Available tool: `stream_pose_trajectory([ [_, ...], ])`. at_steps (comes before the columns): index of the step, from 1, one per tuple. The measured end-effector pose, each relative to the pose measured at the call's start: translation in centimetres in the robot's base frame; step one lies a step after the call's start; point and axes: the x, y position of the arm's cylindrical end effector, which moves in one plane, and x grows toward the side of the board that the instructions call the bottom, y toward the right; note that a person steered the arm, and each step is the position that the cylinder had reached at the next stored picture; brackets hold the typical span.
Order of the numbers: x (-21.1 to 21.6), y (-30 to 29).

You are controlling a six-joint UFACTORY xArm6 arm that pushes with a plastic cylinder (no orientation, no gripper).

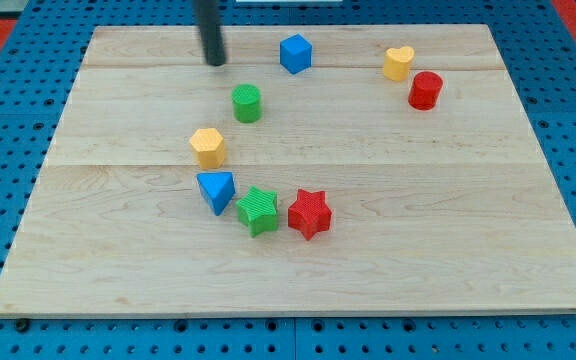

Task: Move the blue cube parallel to the red circle

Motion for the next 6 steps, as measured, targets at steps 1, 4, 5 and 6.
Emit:
stream_pose_trajectory([
  [1, -1.7, 1.6],
  [4, 2.6, 10.0],
  [5, 0.3, 11.3],
  [6, 1.2, 13.8],
])
